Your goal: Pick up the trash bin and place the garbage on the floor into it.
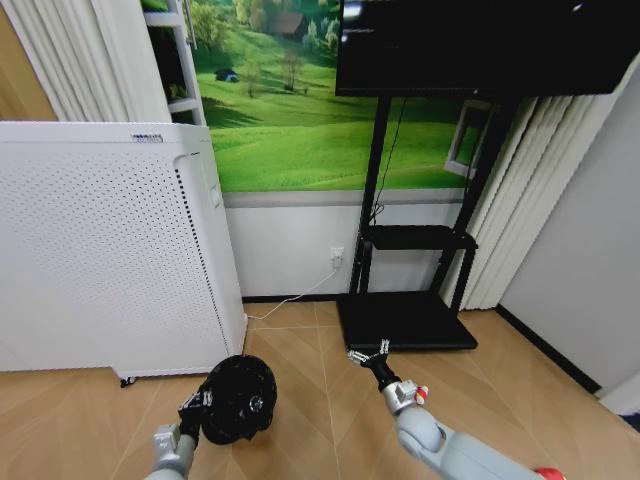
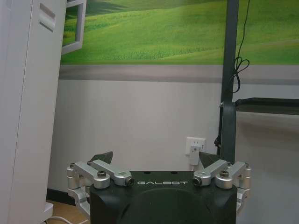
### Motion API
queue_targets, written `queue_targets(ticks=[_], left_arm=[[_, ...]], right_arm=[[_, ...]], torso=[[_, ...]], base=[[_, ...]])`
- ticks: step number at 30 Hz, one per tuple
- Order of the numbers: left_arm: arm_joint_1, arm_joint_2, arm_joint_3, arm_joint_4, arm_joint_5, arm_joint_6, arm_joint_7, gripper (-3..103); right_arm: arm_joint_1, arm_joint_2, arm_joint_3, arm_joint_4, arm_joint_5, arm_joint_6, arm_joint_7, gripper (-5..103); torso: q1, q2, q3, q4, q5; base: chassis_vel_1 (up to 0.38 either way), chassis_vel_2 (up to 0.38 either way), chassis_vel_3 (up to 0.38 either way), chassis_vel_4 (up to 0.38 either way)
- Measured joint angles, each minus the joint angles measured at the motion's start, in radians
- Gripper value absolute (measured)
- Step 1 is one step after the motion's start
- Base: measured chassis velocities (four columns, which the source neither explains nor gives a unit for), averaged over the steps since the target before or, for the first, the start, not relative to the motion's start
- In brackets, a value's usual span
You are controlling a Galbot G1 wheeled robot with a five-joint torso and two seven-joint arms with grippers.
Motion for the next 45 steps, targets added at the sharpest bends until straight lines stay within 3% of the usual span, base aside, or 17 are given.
queue_targets(ticks=[18, 27, 45], left_arm=[[0.044, -0.035, -0.018, -0.016, 0.048, -0.016, 0.015, 7], [0.068, -0.056, -0.020, -0.025, 0.073, -0.024, 0.023, 7], [0.112, -0.084, -0.034, -0.042, 0.106, -0.036, 0.040, 7]], right_arm=[[-0.129, -0.038, 0.144, 0.041, -0.061, 0.033, -0.019, 100], [-0.199, -0.064, 0.219, 0.051, -0.058, 0.081, -0.111, 100], [-0.301, -0.062, 0.304, 0.076, -0.073, 0.119, -0.172, 100]], torso=[[0.004, 0.015, 0.012, 0.0000, 0.0000], [0.004, 0.014, 0.011, 0.0000, -0.0001], [0.004, 0.013, 0.011, -0.0002, 0.0004]], base=[[0.000, 0.000, 0.000, 0.000], [-0.004, 0.001, 0.006, 0.000], [-0.176, -0.005, 0.198, -0.017]])
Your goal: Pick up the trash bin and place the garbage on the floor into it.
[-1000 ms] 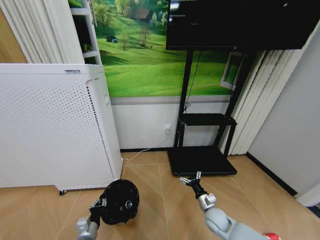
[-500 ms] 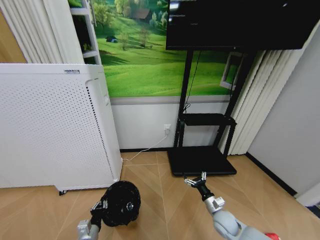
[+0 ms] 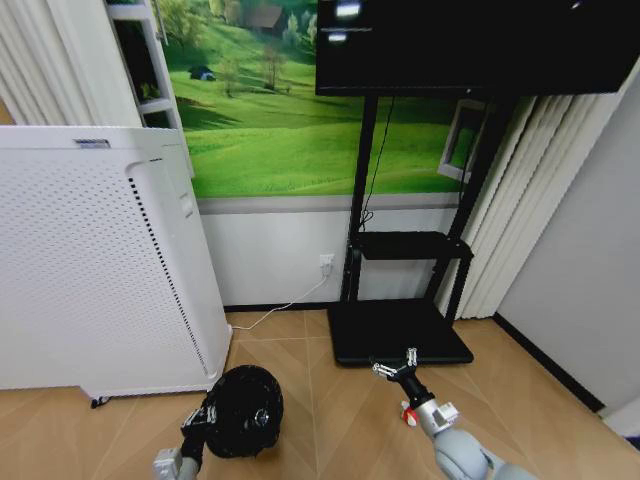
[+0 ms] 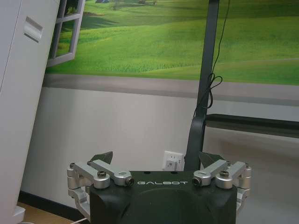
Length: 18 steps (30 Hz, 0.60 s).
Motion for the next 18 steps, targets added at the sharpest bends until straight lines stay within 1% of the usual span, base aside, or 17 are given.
queue_targets(ticks=[1, 6, 10, 14, 15, 18], left_arm=[[0.003, -0.003, 0.000, -0.001, 0.003, 0.000, 0.000, 7], [0.009, -0.012, -0.001, -0.003, 0.011, 0.000, 0.001, 7], [0.013, -0.018, -0.003, -0.003, 0.017, 0.000, 0.002, 7], [0.019, -0.022, -0.004, -0.004, 0.021, -0.001, 0.005, 7], [0.018, -0.023, -0.004, -0.004, 0.021, -0.001, 0.005, 7], [0.016, -0.025, -0.002, -0.003, 0.021, -0.001, 0.005, 7]], right_arm=[[-0.003, 0.000, 0.005, 0.003, 0.004, 0.003, -0.003, 100], [-0.010, -0.002, 0.008, 0.004, 0.004, 0.004, -0.006, 100], [-0.016, -0.003, 0.013, 0.003, 0.000, 0.005, -0.007, 100], [-0.016, -0.002, 0.011, 0.003, 0.001, 0.006, -0.010, 100], [-0.015, -0.002, 0.010, 0.003, 0.001, 0.006, -0.011, 100], [-0.013, -0.002, 0.007, 0.003, -0.006, 0.007, -0.010, 100]], torso=[[0.000, 0.000, -0.001, 0.0002, -0.0010], [-0.001, 0.000, -0.001, 0.0004, -0.0005], [-0.001, 0.000, -0.001, 0.0001, -0.0004], [-0.001, 0.000, -0.001, 0.0001, -0.0005], [-0.001, 0.000, 0.000, 0.0001, -0.0001], [0.000, 0.000, 0.000, 0.0003, -0.0006]], base=[[0.063, 0.007, -0.094, -0.005], [0.119, 0.000, -0.099, -0.002], [0.012, -0.005, -0.024, 0.001], [-0.125, -0.082, 0.132, 0.083], [-0.186, -0.125, 0.164, 0.166], [-0.204, -0.177, 0.179, 0.179]])
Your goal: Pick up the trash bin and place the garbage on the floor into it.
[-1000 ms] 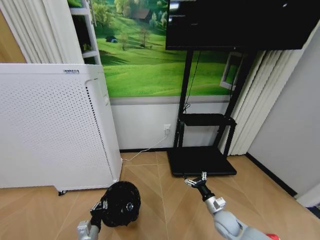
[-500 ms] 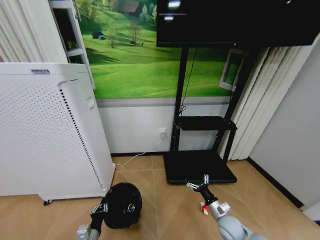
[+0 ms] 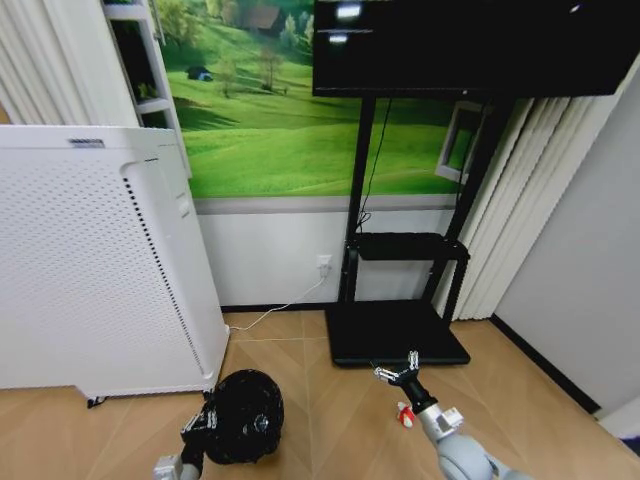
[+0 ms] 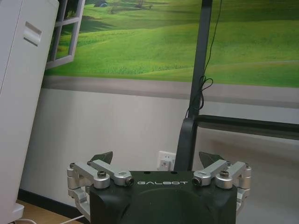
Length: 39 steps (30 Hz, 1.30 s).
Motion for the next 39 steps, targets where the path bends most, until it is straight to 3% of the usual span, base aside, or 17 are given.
queue_targets(ticks=[6, 18, 27, 28, 34, 35, 39], left_arm=[[-0.005, -0.001, 0.004, 0.006, -0.002, 0.000, 0.002, 7], [-0.012, 0.007, 0.006, 0.005, -0.013, 0.000, 0.000, 7], [-0.010, 0.007, 0.009, 0.002, -0.014, -0.004, 0.001, 7], [-0.010, 0.007, 0.010, 0.001, -0.015, -0.004, 0.001, 7], [-0.010, 0.005, 0.015, 0.001, -0.016, -0.004, 0.006, 7], [-0.010, 0.004, 0.017, 0.001, -0.015, -0.004, 0.006, 7], [-0.008, -0.001, 0.019, 0.003, -0.009, -0.005, 0.009, 7]], right_arm=[[-0.011, 0.011, 0.005, -0.012, -0.023, 0.009, -0.008, 100], [-0.017, 0.005, 0.014, -0.010, 0.025, 0.016, -0.042, 100], [-0.036, 0.010, 0.031, -0.006, 0.014, 0.019, -0.041, 100], [-0.042, 0.015, 0.036, -0.006, 0.000, 0.020, -0.037, 100], [-0.075, 0.017, 0.060, 0.028, -0.072, -0.017, 0.060, 100], [-0.081, 0.016, 0.068, 0.034, -0.076, -0.021, 0.065, 100], [-0.100, 0.008, 0.092, 0.042, -0.075, -0.026, 0.057, 100]], torso=[[0.000, 0.000, 0.000, -0.0004, 0.0006], [0.000, 0.000, 0.000, 0.0002, 0.0000], [0.000, 0.000, 0.000, -0.0004, -0.0002], [0.000, 0.000, 0.000, -0.0003, 0.0012], [-0.001, 0.000, -0.001, -0.0009, 0.0005], [-0.001, 0.000, -0.001, 0.0001, 0.0000], [0.000, 0.000, 0.000, -0.0003, 0.0003]], base=[[-0.171, -0.168, 0.163, 0.187], [0.012, -0.029, -0.015, 0.044], [0.000, -0.276, -0.001, 0.284], [-0.024, -0.453, 0.000, 0.427], [-0.011, -0.321, 0.008, 0.303], [0.000, 0.000, 0.000, 0.000], [0.006, 0.023, 0.004, -0.037]])
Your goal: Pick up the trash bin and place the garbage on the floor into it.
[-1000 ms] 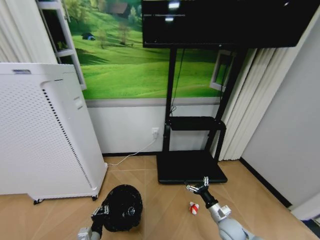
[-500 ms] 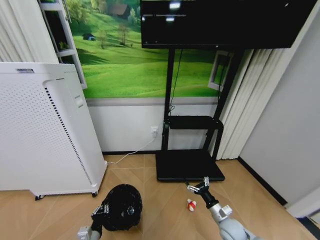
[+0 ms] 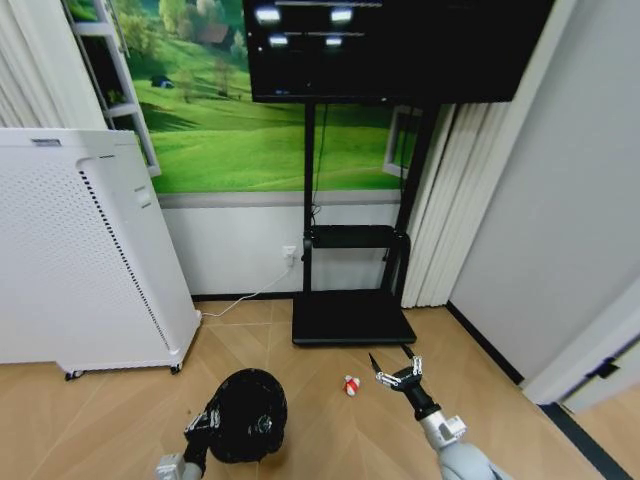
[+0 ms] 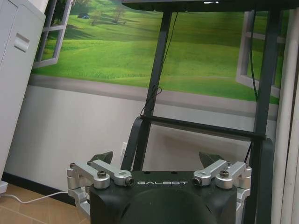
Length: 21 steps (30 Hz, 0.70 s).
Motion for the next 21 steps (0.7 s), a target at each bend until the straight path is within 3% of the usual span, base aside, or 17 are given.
queue_targets(ticks=[8, 17, 21], left_arm=[[0.022, -0.010, -0.004, -0.008, 0.014, -0.010, 0.008, 7], [0.045, -0.019, -0.008, -0.013, 0.027, -0.018, 0.018, 7], [0.048, -0.024, -0.009, -0.015, 0.033, -0.020, 0.018, 7]], right_arm=[[-0.036, 0.004, 0.034, 0.008, 0.012, 0.002, -0.065, 100], [-0.059, 0.020, 0.049, 0.007, -0.046, 0.018, -0.042, 100], [-0.066, 0.022, 0.052, 0.028, -0.006, -0.002, -0.039, 100]], torso=[[0.000, 0.000, 0.000, 0.0003, -0.0002], [0.000, 0.000, 0.000, 0.0003, 0.0000], [0.001, 0.000, 0.000, 0.0002, -0.0002]], base=[[-0.006, 0.091, 0.013, -0.084], [-0.064, 0.046, 0.066, -0.048], [-0.156, 0.143, 0.133, -0.153]])
